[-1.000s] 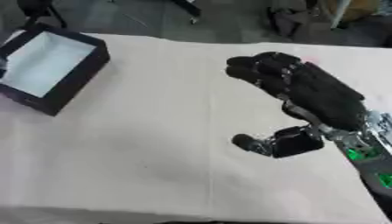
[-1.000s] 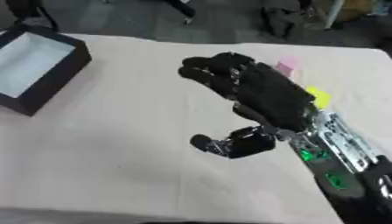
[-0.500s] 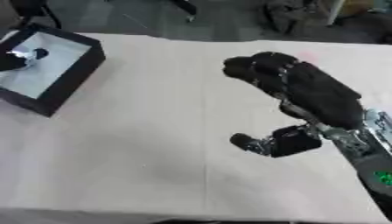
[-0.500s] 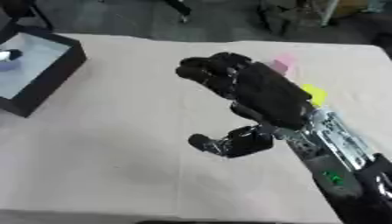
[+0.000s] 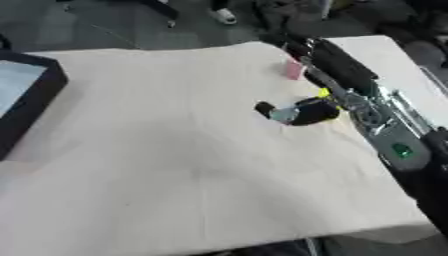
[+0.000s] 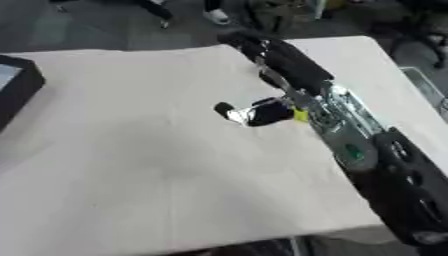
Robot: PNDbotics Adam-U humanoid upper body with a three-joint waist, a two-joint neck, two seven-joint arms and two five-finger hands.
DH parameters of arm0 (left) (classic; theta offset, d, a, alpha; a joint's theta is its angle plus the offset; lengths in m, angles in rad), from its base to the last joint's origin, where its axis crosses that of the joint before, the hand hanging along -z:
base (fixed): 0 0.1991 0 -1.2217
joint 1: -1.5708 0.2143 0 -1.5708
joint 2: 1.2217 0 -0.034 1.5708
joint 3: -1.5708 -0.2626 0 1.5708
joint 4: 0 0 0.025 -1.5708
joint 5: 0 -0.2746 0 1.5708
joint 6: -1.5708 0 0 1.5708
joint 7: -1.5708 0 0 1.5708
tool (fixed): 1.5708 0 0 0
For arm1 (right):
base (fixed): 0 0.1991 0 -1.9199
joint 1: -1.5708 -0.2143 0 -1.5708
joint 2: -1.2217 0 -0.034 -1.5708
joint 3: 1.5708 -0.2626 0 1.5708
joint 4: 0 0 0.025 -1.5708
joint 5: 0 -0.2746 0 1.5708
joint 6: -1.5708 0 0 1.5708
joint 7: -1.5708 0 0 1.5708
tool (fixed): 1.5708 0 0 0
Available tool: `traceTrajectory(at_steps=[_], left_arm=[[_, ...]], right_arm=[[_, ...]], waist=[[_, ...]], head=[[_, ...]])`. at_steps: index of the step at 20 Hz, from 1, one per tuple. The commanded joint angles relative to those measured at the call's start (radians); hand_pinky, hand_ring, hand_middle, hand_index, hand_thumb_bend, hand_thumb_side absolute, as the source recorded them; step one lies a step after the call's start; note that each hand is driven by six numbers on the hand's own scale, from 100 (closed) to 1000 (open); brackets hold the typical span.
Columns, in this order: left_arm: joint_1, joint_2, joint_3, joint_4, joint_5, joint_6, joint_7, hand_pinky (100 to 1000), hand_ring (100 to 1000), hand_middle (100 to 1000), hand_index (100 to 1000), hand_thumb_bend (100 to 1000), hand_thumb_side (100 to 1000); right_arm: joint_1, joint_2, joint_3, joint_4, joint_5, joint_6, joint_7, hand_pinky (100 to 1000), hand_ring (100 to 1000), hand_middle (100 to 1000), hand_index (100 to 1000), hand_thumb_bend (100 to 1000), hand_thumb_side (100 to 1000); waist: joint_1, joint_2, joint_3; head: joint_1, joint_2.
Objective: Pick up the objects with one hand, pass them to the other hand, and then place them into the box on the other side of the table.
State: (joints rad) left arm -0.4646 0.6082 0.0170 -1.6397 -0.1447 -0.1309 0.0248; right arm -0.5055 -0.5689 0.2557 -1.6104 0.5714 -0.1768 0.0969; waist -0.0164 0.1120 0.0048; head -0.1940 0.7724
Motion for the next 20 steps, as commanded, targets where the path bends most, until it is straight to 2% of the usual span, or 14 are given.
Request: traceTrajectory(at_steps=[1,2,3,4,7,11,17,20], left_arm=[[0.027,-0.051,0.014,-0.116,0.085,0.005,-0.045,722,758,758,803,718,526],[0.044,-0.078,0.017,-0.13,0.096,0.012,-0.051,720,756,755,799,715,528],[0.061,-0.101,0.02,-0.139,0.105,0.019,-0.054,717,749,748,789,711,529],[0.074,-0.12,0.023,-0.147,0.113,0.027,-0.056,716,747,743,775,709,529],[0.109,-0.161,0.028,-0.162,0.118,0.04,-0.062,715,745,740,774,706,535],[0.14,-0.196,0.028,-0.176,0.112,0.049,-0.077,713,741,735,774,704,539],[0.167,-0.228,0.031,-0.18,0.105,0.058,-0.09,712,738,731,773,697,548],[0.176,-0.239,0.033,-0.179,0.104,0.061,-0.092,711,736,729,773,694,550]], right_arm=[[-0.028,-0.071,-0.056,0.105,-0.114,0.034,0.075,879,926,919,994,416,492],[-0.033,-0.083,-0.07,0.142,-0.145,0.04,0.105,883,930,924,995,417,495],[-0.039,-0.095,-0.085,0.179,-0.168,0.047,0.131,885,932,927,996,343,491],[-0.046,-0.105,-0.098,0.214,-0.181,0.054,0.151,886,932,928,997,424,511],[-0.07,-0.12,-0.136,0.306,-0.172,0.074,0.172,886,931,928,997,439,529],[-0.095,-0.117,-0.158,0.405,-0.106,0.091,0.172,887,929,923,1000,460,544],[-0.123,-0.099,-0.156,0.52,0.032,0.107,0.281,887,927,928,1000,537,519],[-0.134,-0.089,-0.173,0.562,0.105,0.127,0.292,877,916,914,1000,534,510]], waist=[[0.002,-0.019,0.006],[0.002,-0.02,0.009],[0.002,-0.022,0.011],[0.002,-0.023,0.013],[0.003,-0.025,0.017],[0.006,-0.03,0.021],[0.007,-0.032,0.029],[0.008,-0.031,0.034]], head=[[-0.05,-0.002],[-0.062,-0.002],[-0.071,-0.002],[-0.077,-0.002],[-0.09,-0.002],[-0.106,-0.002],[-0.116,-0.002],[-0.121,-0.002]])
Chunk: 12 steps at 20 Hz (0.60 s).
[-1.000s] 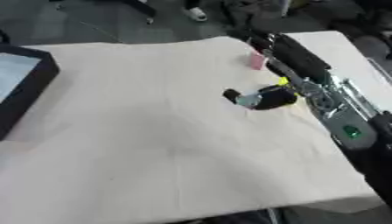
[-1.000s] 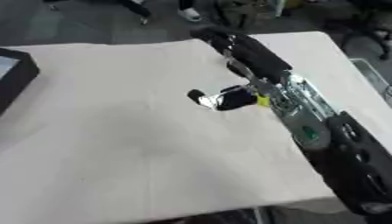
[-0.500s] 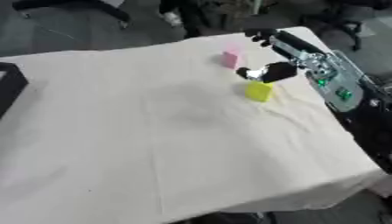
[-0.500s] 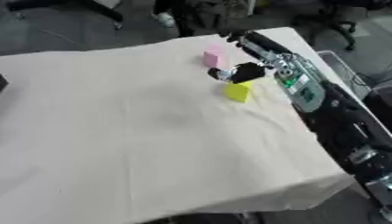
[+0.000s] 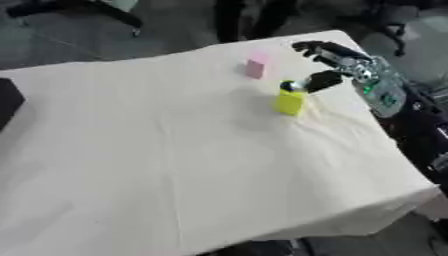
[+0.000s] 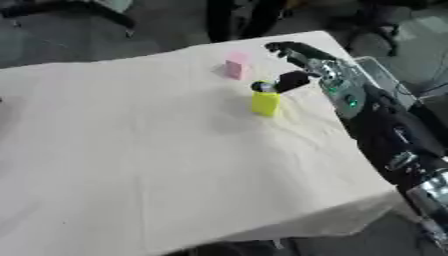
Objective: Pick up the objects with one hand, pass them to the other hand, and then place them into the box on the other side of the table.
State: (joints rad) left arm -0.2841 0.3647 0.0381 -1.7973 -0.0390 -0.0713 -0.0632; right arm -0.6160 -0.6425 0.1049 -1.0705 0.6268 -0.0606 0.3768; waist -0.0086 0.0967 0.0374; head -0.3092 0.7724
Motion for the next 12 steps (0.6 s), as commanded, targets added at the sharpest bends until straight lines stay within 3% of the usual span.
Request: traceTrajectory(at_steps=[1,12], left_arm=[[-0.002,0.002,0.011,-0.021,-0.002,0.003,-0.004,711,736,729,772,694,550],[0.008,-0.018,0.002,-0.017,0.002,0.006,-0.013,709,734,726,771,688,559]], right_arm=[[-0.026,-0.012,-0.029,0.036,0.059,0.015,0.006,875,914,910,1000,534,504],[-0.043,0.009,-0.045,0.154,0.055,0.009,-0.07,859,889,852,973,497,477]], waist=[[0.001,-0.016,0.003],[0.008,-0.012,0.015]], head=[[-0.008,-0.002],[-0.021,-0.002]])
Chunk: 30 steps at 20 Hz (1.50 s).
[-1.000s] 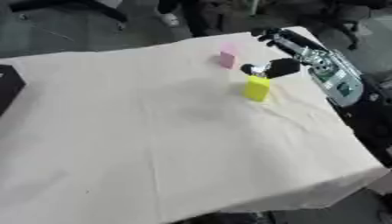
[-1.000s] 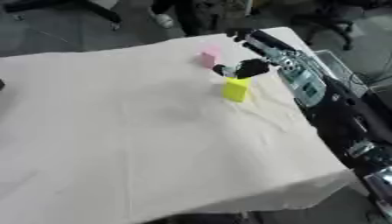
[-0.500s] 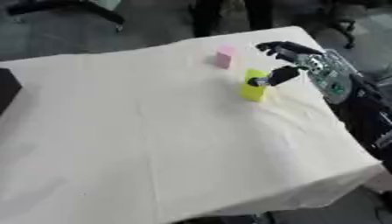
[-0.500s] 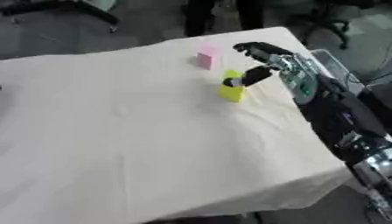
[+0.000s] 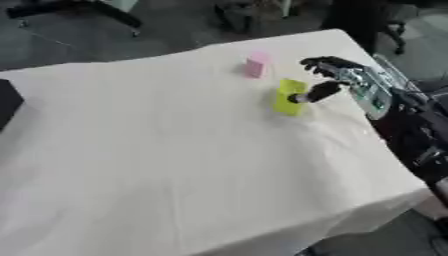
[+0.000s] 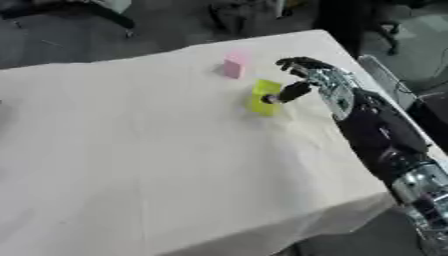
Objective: Pick up the objects with one hand, pass them to the other hand, and then place them into the box on the other side of the table.
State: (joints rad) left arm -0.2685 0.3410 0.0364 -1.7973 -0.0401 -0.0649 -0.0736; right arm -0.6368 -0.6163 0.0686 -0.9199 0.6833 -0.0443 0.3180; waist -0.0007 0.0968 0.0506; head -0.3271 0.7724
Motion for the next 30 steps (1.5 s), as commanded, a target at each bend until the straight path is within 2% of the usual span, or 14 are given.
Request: traceTrajectory(at_steps=[1,10,11,14,18,20,21,22,26,30], left_arm=[[-0.007,0.005,0.003,-0.017,0.005,0.0,-0.003,709,734,726,770,687,559],[-0.005,-0.001,0.001,-0.013,0.01,0.002,-0.004,708,733,725,770,663,568],[-0.005,-0.001,0.0,-0.013,0.01,0.002,-0.004,708,733,725,770,657,569],[-0.005,-0.002,-0.001,-0.011,0.012,0.003,-0.004,708,733,725,770,654,571],[-0.004,-0.001,0.002,0.0,0.016,0.006,0.0,706,733,724,770,651,573],[-0.006,0.002,0.002,0.01,0.023,0.008,0.002,706,733,724,772,653,575],[-0.008,0.004,0.002,0.016,0.029,0.011,0.001,705,734,725,774,653,578],[-0.011,0.007,0.0,0.023,0.034,0.014,-0.002,706,734,725,775,653,580],[-0.03,0.032,-0.021,0.057,0.065,0.027,-0.021,702,734,725,785,652,586],[-0.064,0.06,-0.061,0.095,0.107,0.041,-0.066,701,738,729,800,650,601]], right_arm=[[-0.022,-0.015,-0.007,0.005,-0.004,-0.012,-0.013,857,885,843,966,486,468],[-0.018,0.005,0.016,-0.027,-0.045,-0.052,-0.033,837,841,755,877,413,393],[-0.018,0.008,0.018,-0.033,-0.048,-0.056,-0.039,826,822,716,842,387,357],[-0.015,0.013,0.021,-0.057,-0.054,-0.064,-0.08,802,777,617,765,319,286],[0.007,0.016,0.027,-0.139,-0.093,-0.078,-0.156,786,751,577,723,279,248],[0.03,0.019,0.034,-0.221,-0.127,-0.085,-0.198,781,744,571,715,271,234],[0.044,0.02,0.041,-0.276,-0.144,-0.089,-0.219,780,742,572,715,338,293],[0.06,0.021,0.05,-0.339,-0.158,-0.095,-0.239,781,742,572,715,262,221],[0.115,0.017,0.102,-0.626,-0.182,-0.115,-0.302,777,734,571,712,259,197],[0.132,0.039,0.171,-0.912,-0.141,-0.156,-0.369,769,727,575,713,257,157]], waist=[[0.0,-0.012,0.002],[0.001,-0.013,0.002],[0.002,-0.013,0.002],[0.002,-0.013,0.002],[0.001,-0.013,0.0],[0.0,-0.013,0.0],[0.0,-0.012,-0.001],[0.0,-0.012,-0.001],[0.0,-0.01,-0.005],[0.002,-0.009,-0.011]], head=[[-0.003,-0.002],[-0.005,-0.002],[-0.006,-0.002],[-0.005,-0.002],[0.01,-0.002],[0.031,-0.002],[0.045,-0.002],[0.06,-0.002],[0.109,-0.002],[0.164,-0.002]])
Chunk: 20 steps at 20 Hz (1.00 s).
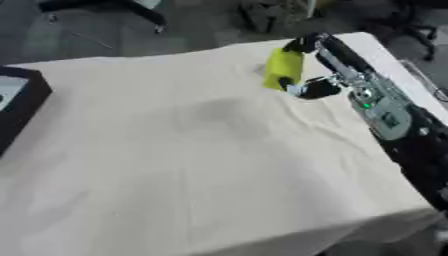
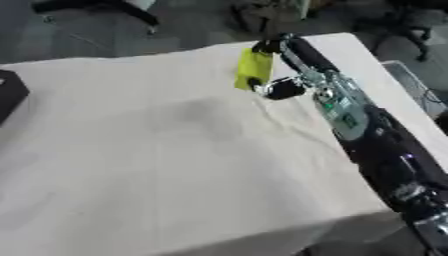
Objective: Pick up the objects with one hand, pass them to the other hand, and then place them into the box on the other side of the table.
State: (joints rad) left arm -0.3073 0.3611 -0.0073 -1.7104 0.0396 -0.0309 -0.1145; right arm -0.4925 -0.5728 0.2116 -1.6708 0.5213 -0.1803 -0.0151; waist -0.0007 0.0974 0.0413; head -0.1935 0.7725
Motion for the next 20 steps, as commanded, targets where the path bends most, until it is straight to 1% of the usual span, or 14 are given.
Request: traceTrajectory(at_steps=[1,3,5,9,12,15,20], left_arm=[[-0.033,0.044,-0.027,0.017,0.037,0.011,-0.038,701,739,730,812,652,603],[-0.047,0.052,-0.052,0.034,0.057,0.019,-0.067,701,743,736,838,653,615],[-0.06,0.057,-0.079,0.054,0.08,0.028,-0.099,701,749,743,850,652,622],[-0.082,0.057,-0.13,0.092,0.136,0.049,-0.149,697,763,758,859,663,630],[-0.1,0.052,-0.165,0.109,0.176,0.064,-0.17,702,771,768,863,678,630],[-0.116,0.045,-0.194,0.117,0.224,0.077,-0.185,709,781,779,866,709,609],[-0.14,0.04,-0.244,0.105,0.31,0.09,-0.242,712,782,780,870,744,583]], right_arm=[[-0.015,0.003,0.042,-0.207,0.036,-0.028,-0.044,767,727,577,714,257,151],[-0.031,0.024,0.07,-0.284,0.065,-0.052,-0.055,766,724,582,717,257,140],[-0.054,0.051,0.099,-0.318,0.088,-0.086,-0.066,766,721,585,720,256,135],[-0.092,0.103,0.158,-0.329,0.105,-0.147,-0.073,766,721,591,726,251,134],[-0.113,0.135,0.194,-0.329,0.102,-0.177,-0.064,765,720,592,727,245,134],[-0.127,0.161,0.223,-0.329,0.089,-0.195,-0.045,764,720,594,729,240,137],[-0.142,0.19,0.247,-0.329,0.066,-0.206,-0.027,762,717,595,730,229,138]], waist=[[0.003,-0.01,-0.002],[0.004,-0.011,-0.003],[0.004,-0.011,-0.002],[0.002,-0.011,0.002],[0.0,-0.01,0.007],[-0.002,-0.008,0.012],[-0.002,-0.006,0.017]], head=[[0.043,-0.002],[0.069,-0.002],[0.091,-0.002],[0.116,-0.002],[0.125,-0.002],[0.131,-0.002],[0.127,-0.002]])
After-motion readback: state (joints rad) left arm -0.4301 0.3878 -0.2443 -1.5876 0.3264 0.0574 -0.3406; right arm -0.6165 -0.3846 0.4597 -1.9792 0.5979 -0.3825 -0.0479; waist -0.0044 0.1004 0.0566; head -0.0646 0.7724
